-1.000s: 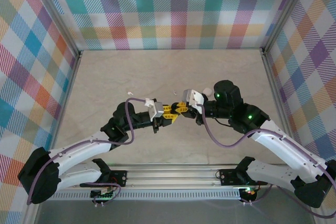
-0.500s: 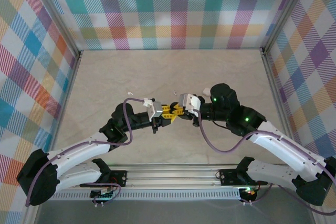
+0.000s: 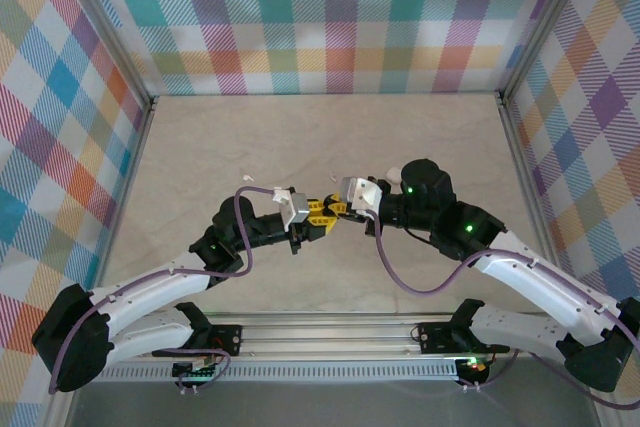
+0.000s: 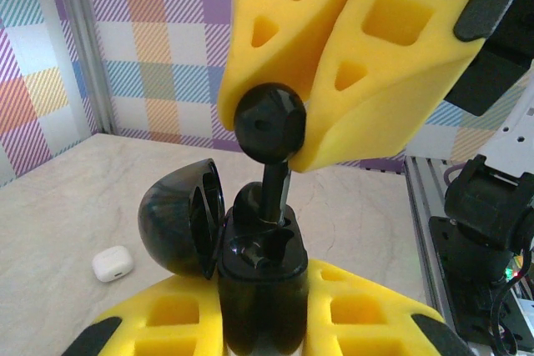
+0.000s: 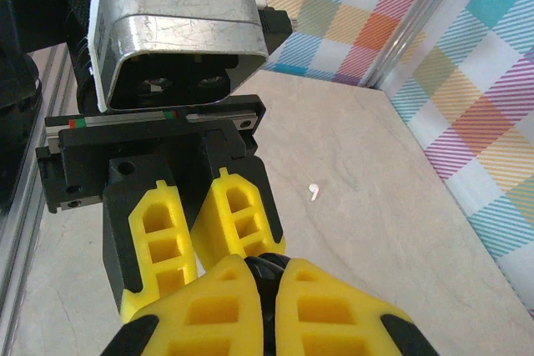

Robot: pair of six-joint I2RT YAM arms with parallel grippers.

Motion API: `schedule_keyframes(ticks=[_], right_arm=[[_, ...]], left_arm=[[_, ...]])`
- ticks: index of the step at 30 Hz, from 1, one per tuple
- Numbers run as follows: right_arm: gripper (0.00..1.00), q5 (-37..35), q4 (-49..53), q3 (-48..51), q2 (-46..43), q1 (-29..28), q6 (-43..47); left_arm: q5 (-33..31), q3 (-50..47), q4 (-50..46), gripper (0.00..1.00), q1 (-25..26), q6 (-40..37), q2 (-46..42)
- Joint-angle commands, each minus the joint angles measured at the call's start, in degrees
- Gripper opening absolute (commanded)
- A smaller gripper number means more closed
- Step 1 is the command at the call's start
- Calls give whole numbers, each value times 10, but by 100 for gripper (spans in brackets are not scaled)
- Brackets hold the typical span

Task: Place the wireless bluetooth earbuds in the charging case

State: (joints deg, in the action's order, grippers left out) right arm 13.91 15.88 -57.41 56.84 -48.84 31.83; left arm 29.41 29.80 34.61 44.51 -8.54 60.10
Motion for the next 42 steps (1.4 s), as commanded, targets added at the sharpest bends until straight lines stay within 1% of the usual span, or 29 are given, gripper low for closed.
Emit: schedule_keyframes(ticks=[1,15,23,31,34,42], right_arm=[[3,3,-14,6,0,-4,12],[3,12,9,12,8,-6,11],[4,28,24,18,6,-6,15],[6,47,48,14,20,-6,8],[9,57,50,7,32,-6,2],[27,56,45,-9,42,-6,-15]], left_arm=[[0,1,11,0,6,-1,-9],[-4,-5,20,0,6,4,-10],[-15,-3,8,0,5,2,-17],[-17,3,9,0,5,3,-9],[-15,7,9,0,6,3,-5],[-27,8,-5,0,6,-3,-6]])
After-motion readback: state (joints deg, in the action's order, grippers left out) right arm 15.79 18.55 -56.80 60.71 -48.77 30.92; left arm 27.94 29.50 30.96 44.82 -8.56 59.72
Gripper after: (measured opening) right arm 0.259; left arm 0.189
